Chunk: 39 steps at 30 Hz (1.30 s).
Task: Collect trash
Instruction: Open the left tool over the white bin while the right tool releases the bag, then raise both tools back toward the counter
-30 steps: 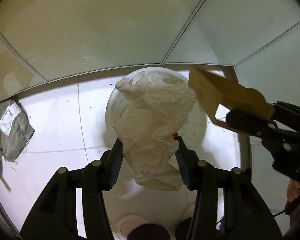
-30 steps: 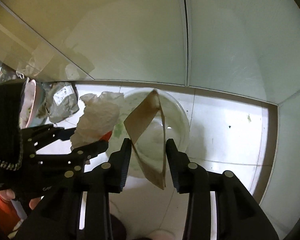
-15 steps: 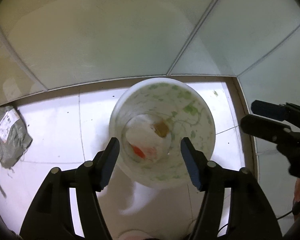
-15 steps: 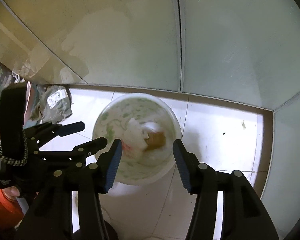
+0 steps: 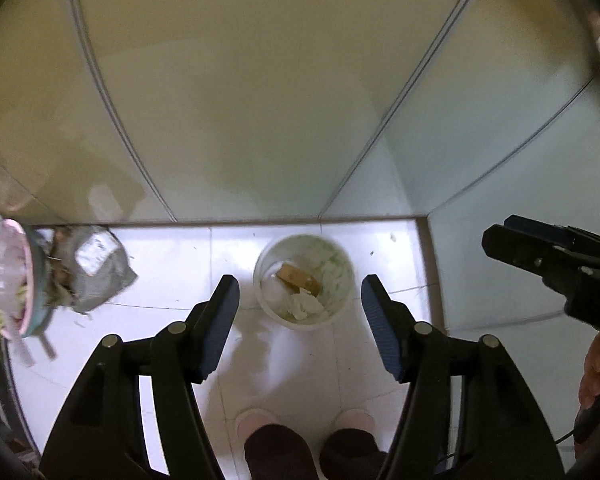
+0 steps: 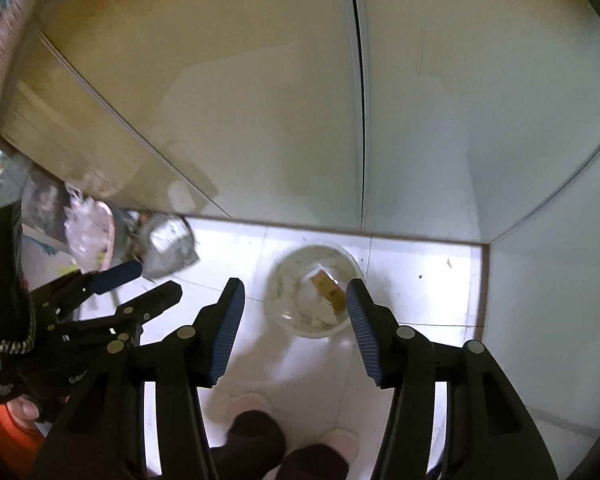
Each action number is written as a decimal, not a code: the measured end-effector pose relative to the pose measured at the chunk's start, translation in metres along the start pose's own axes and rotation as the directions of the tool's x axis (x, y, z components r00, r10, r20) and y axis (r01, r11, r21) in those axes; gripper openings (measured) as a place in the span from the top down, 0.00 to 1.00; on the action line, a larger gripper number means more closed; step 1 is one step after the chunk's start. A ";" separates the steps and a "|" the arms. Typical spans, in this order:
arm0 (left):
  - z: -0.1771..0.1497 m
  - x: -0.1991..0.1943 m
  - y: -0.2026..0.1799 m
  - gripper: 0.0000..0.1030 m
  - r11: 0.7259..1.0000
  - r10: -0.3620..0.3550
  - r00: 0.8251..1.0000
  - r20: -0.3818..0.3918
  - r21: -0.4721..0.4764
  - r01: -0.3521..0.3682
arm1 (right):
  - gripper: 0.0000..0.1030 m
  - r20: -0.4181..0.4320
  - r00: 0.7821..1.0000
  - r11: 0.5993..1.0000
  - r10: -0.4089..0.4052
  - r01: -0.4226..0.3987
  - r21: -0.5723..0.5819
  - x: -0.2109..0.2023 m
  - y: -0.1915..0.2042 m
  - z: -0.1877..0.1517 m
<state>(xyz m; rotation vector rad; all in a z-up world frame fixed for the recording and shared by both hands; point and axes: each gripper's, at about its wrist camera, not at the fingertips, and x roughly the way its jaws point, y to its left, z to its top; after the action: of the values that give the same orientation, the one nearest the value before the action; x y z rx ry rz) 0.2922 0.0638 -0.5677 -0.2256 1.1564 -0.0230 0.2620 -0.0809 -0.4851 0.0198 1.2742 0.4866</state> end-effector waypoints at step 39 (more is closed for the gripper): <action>0.230 -0.456 -0.049 0.06 0.997 -0.006 0.839 0.544 0.064 -0.035 | 0.31 0.614 0.772 0.983 -0.164 0.178 0.039 -0.411 0.106 0.160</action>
<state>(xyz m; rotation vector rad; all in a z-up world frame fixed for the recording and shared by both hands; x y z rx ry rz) 0.3217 0.1150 -0.0579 -0.1444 0.5828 0.0134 0.2887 -0.0930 -0.0324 0.0408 0.6119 0.2951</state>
